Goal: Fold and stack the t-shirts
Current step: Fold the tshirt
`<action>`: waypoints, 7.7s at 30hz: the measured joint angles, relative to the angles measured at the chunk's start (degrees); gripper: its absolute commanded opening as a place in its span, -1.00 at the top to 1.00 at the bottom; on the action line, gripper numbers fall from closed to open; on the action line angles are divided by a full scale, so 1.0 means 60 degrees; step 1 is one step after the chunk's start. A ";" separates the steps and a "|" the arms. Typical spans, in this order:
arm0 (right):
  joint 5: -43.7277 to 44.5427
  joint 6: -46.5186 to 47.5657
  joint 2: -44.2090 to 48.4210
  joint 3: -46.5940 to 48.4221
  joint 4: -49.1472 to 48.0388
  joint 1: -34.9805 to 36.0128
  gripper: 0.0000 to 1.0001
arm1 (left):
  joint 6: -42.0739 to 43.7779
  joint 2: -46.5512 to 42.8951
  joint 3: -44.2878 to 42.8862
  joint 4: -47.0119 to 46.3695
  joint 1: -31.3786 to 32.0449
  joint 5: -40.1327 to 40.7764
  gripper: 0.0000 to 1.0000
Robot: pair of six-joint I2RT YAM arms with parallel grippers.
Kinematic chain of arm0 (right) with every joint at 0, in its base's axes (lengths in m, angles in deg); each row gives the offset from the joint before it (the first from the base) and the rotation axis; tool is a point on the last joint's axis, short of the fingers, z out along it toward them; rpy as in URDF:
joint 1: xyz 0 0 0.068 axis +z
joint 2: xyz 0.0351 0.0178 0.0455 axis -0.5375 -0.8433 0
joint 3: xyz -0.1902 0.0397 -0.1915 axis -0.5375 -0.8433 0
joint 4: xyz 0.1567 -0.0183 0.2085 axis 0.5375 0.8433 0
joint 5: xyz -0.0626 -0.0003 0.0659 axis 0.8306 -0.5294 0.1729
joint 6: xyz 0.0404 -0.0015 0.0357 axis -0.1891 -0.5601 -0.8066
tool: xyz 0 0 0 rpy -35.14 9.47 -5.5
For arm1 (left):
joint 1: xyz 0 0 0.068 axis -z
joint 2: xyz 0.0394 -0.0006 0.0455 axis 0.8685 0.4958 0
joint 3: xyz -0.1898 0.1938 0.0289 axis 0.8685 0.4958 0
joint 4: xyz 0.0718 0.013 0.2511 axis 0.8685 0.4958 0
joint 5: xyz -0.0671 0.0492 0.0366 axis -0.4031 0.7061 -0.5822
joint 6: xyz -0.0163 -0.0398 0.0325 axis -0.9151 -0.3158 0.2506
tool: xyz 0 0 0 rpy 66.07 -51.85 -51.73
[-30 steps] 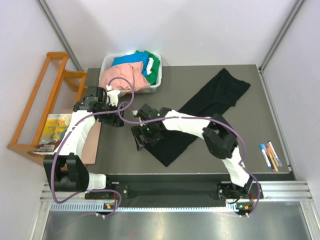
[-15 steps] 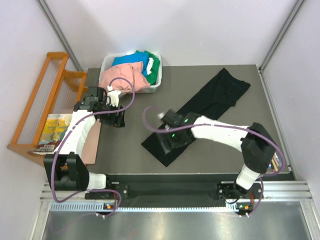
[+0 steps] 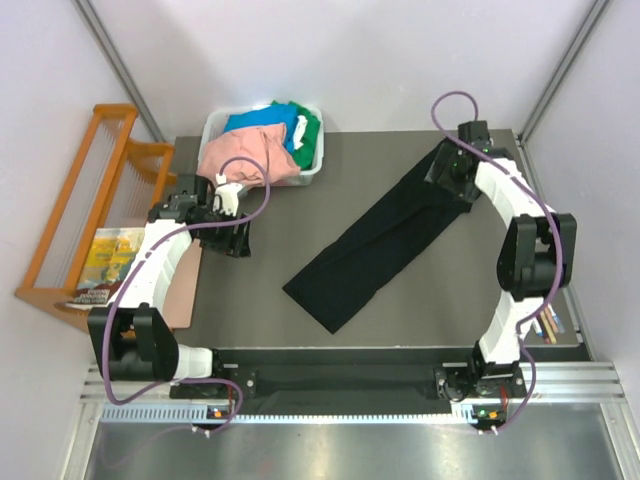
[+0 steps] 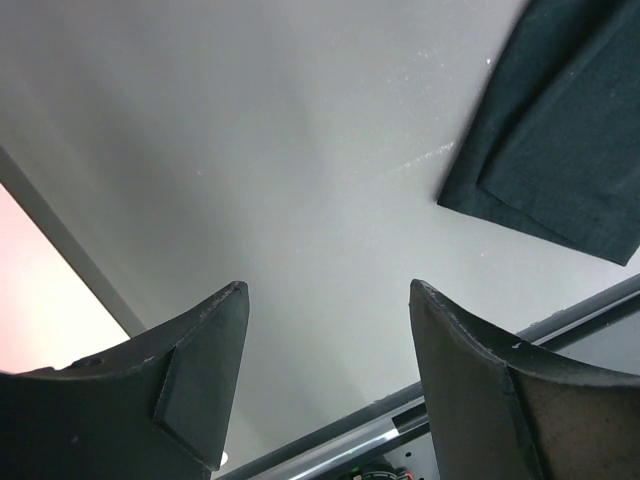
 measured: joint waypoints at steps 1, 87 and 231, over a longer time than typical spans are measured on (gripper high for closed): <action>-0.0066 -0.0062 -0.0302 0.0339 0.0004 -0.0204 -0.57 | 0.0004 0.0018 0.0004 0.0007 0.0000 0.0004 -0.40; -0.1311 -0.0423 -0.2433 0.1723 0.0430 0.0481 -0.91 | 0.0007 0.0885 0.0616 -0.0153 0.0000 -0.0280 -0.40; 0.1552 -0.1818 0.0510 -0.3920 -0.0277 1.0714 -0.18 | 0.0025 0.4481 -0.0259 -0.0805 0.4025 -0.1024 -0.29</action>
